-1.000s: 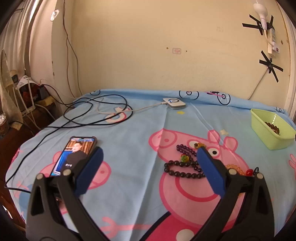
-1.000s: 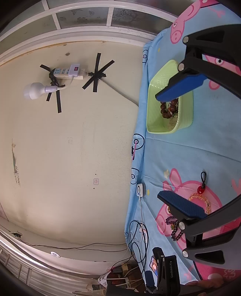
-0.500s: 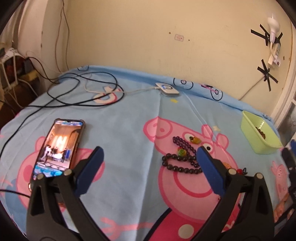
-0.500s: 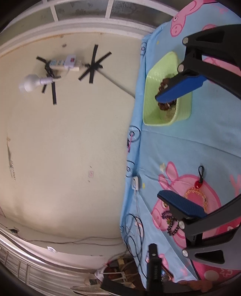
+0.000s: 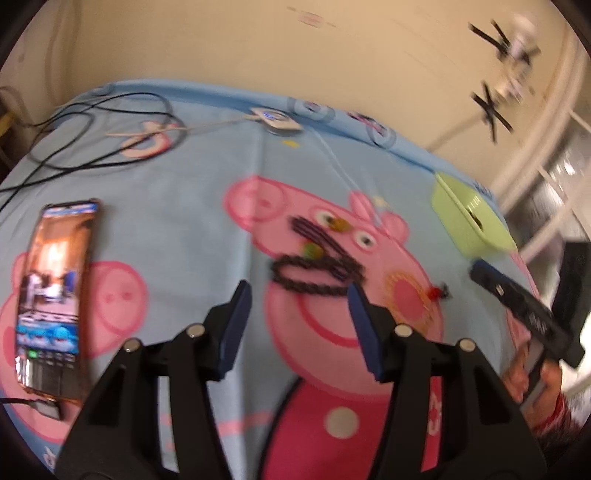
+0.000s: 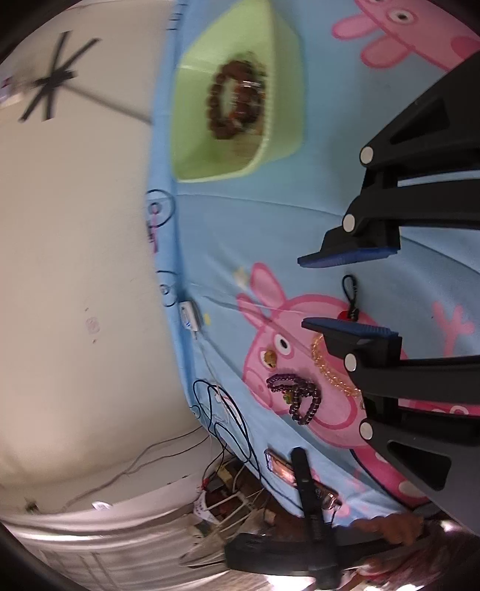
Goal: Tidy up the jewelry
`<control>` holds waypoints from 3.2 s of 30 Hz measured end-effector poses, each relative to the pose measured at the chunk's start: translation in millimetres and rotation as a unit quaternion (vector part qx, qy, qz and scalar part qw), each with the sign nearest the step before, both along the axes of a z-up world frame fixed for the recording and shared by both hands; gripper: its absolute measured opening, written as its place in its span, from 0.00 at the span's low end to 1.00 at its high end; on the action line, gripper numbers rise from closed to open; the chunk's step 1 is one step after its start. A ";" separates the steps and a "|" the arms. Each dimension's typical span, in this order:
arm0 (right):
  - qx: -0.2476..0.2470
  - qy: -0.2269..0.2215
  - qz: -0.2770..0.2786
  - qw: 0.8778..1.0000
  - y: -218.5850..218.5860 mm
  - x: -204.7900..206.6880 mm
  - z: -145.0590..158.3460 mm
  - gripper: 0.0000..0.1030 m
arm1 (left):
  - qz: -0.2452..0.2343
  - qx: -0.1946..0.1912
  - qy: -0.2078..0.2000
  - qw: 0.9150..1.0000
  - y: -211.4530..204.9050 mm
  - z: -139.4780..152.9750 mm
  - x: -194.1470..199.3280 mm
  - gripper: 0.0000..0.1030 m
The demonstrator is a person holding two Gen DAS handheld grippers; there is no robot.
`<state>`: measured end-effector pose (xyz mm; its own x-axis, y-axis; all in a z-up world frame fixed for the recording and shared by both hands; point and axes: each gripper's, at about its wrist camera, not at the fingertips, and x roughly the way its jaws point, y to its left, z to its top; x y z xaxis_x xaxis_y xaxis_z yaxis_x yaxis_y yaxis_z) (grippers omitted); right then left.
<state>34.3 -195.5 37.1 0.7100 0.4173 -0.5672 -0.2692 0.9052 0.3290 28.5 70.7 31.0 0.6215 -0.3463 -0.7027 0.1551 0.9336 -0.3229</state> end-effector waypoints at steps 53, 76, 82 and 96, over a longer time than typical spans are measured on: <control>0.066 -0.037 -0.159 0.984 -165.1 19.9 10.2 0.38 | -0.219 0.004 0.036 0.975 -259.3 40.1 134.4 0.31; -0.001 0.019 0.064 0.998 0.9 23.8 -2.2 0.18 | 0.087 -0.019 0.044 0.995 64.7 -8.5 24.9 0.31; -0.033 0.038 0.109 0.993 54.4 58.9 -2.6 0.12 | 0.068 -0.026 0.040 0.997 52.6 -11.5 36.4 0.31; -0.073 0.052 0.162 0.983 107.6 114.4 -2.1 0.12 | -0.027 0.070 0.032 0.997 -21.5 -28.0 64.6 0.32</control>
